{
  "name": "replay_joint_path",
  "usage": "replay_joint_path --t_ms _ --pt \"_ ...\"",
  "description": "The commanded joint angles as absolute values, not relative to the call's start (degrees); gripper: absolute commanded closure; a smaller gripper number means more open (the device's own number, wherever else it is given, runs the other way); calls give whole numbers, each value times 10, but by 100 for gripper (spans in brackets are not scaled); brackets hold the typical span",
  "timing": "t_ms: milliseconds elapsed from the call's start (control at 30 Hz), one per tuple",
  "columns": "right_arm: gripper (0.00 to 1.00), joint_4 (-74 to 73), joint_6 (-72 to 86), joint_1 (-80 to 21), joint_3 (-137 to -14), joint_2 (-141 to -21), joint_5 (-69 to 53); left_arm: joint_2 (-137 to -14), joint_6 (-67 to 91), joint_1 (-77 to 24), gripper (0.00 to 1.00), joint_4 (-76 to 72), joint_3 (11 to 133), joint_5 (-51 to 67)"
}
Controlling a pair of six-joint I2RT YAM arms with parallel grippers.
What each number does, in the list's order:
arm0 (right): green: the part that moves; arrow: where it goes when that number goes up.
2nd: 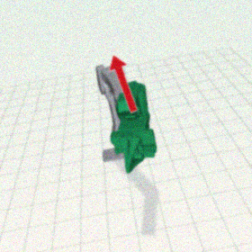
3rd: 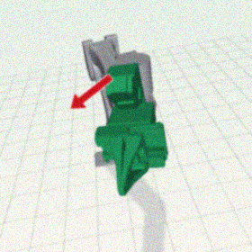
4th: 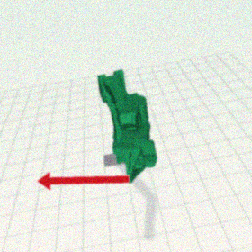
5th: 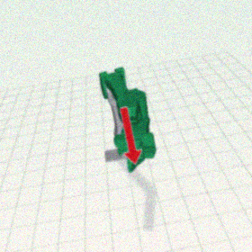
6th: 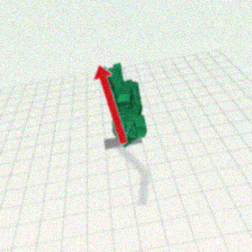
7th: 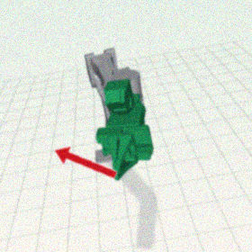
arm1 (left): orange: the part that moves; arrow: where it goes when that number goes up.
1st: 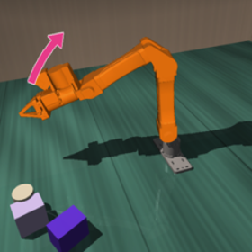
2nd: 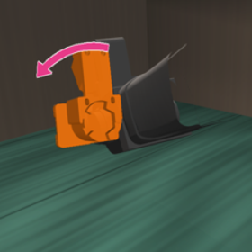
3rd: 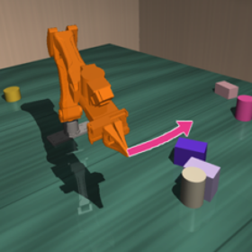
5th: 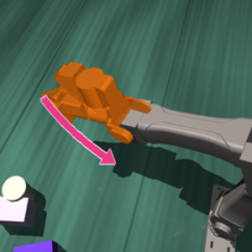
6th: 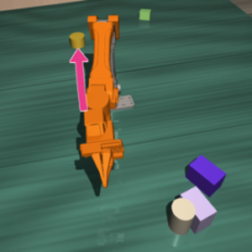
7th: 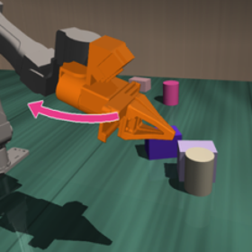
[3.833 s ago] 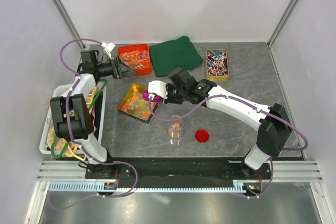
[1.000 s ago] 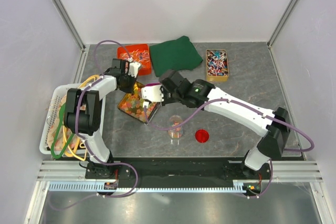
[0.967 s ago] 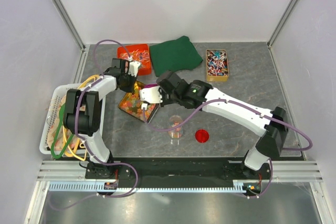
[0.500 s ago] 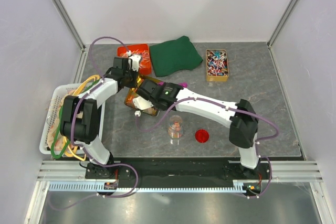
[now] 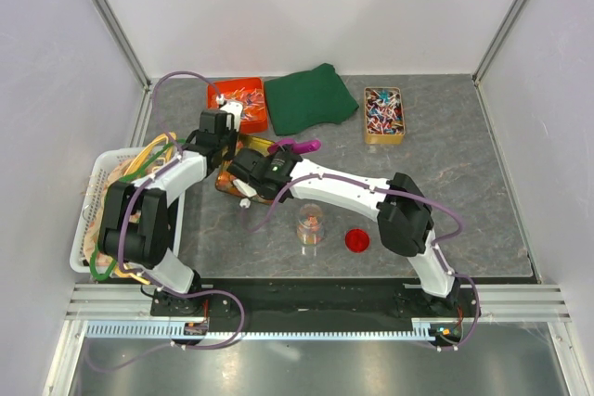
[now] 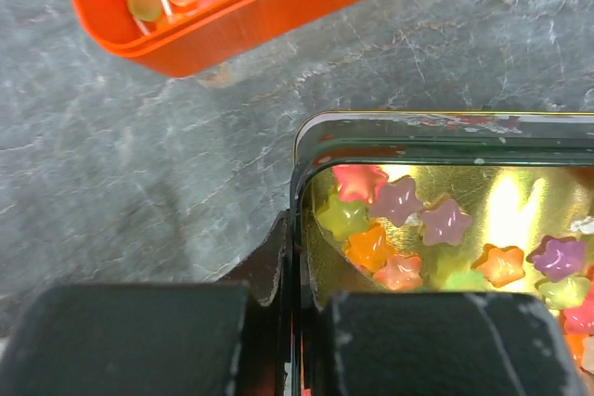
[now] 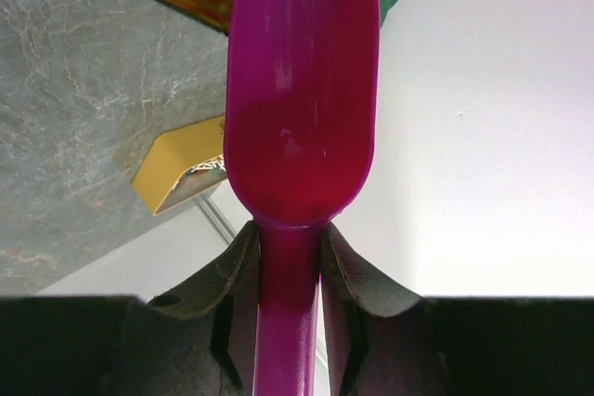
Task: Pack the candies
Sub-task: Adjust the fake candies in the storage box.
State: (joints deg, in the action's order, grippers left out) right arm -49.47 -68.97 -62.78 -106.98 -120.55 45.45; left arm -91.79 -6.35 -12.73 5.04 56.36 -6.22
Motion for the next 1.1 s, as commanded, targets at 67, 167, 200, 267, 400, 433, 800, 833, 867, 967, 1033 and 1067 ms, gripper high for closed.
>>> replay_joint_path --t_ms 67,167,200,267,400,433,800,833,867,967,1033,1067 --pt "100 -526 -723 -635 -1128 -1236 501 -862 -38 -133 98 -43 554 -88" --pt "100 -529 -737 -642 -1149 -1254 511 -848 -38 -134 98 -61 541 -69" --pt "100 -531 -742 -642 -1153 -1258 513 -845 -38 -134 98 -67 540 -62" --pt "100 -532 -757 -646 -1164 -1266 529 -833 -37 -134 98 -77 527 -48" --pt "100 -528 -787 -654 -1168 -1267 559 -835 -30 -134 98 -81 519 -44" --pt "100 -526 -792 -657 -1170 -1265 565 -837 -26 -133 98 -81 518 -38" --pt "100 -540 -767 -658 -1187 -1202 526 -888 27 -106 98 -56 526 76" --pt "100 -552 -757 -658 -1184 -1194 516 -892 32 -101 98 -52 527 83" --pt "100 -560 -749 -657 -1182 -1186 508 -897 41 -97 98 -49 529 104" --pt "100 -581 -715 -658 -1184 -1152 469 -917 61 -77 98 -40 535 145" --pt "100 -584 -694 -657 -1191 -1123 438 -929 66 -65 98 -39 540 164" --pt "100 -584 -687 -657 -1194 -1115 430 -932 73 -62 98 -39 540 184"
